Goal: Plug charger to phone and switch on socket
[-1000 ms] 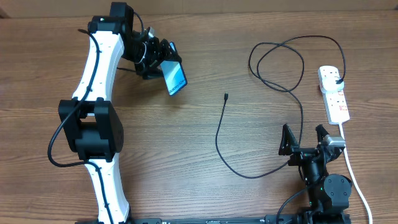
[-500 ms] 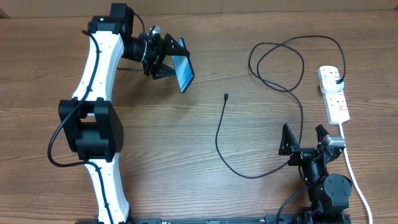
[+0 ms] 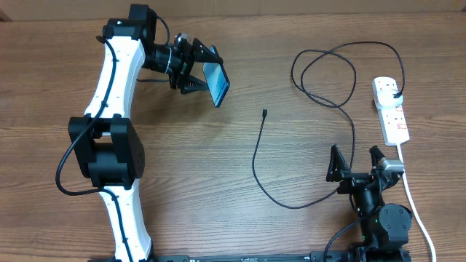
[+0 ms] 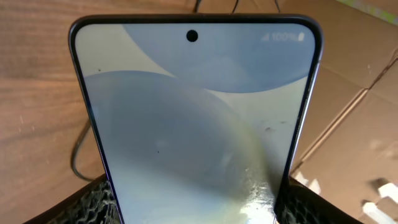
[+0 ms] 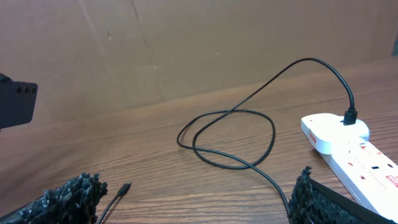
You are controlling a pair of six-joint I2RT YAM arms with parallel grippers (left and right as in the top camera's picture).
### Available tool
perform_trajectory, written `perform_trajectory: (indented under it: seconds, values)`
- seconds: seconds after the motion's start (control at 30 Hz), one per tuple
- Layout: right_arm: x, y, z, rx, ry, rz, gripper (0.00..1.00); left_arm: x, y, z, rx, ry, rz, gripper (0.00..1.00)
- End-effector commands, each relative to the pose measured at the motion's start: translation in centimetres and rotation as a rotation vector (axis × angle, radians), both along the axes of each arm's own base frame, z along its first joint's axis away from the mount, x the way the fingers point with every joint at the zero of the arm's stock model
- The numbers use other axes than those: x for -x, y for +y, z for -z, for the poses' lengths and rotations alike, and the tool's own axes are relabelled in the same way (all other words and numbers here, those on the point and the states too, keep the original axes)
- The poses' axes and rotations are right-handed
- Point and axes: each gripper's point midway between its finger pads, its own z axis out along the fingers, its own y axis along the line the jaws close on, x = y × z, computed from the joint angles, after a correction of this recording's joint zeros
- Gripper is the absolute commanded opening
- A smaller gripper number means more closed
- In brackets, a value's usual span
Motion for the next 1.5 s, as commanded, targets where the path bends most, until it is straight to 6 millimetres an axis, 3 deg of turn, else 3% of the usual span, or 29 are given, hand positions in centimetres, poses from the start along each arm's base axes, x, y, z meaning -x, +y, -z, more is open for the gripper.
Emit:
perform_trajectory:
  seconds: [0.0,0.17,0.93,1.03,1.07,1.47]
  values:
    - [0.0,0.2,-0.1,-0.002,-0.011,-0.007,1.0,0.0,-0.7,-2.8,0.125,0.015,-0.005,0.49]
    - [0.0,0.2,-0.1,-0.002,-0.011,-0.007,1.0,0.2,-1.2,-4.5,0.226,0.108,-0.028,0.48]
    - [0.0,0.2,-0.1,-0.002,-0.011,-0.007,1.0,0.5,-1.6,-6.6,0.339,0.466,-0.12,0.42]
    - [0.0,0.2,-0.1,-0.002,-0.011,-0.007,1.0,0.5,-1.6,-6.6,0.339,0.472,-0.122,0.18]
    - [0.0,0.2,-0.1,-0.002,-0.011,-0.007,1.0,0.5,-1.6,-6.6,0.339,0.472,-0.122,0.15]
    - [0.0,0.2,-0.1,-0.002,-0.011,-0.007,1.0,0.4,-1.5,-6.1,0.31,0.469,-0.133,0.21]
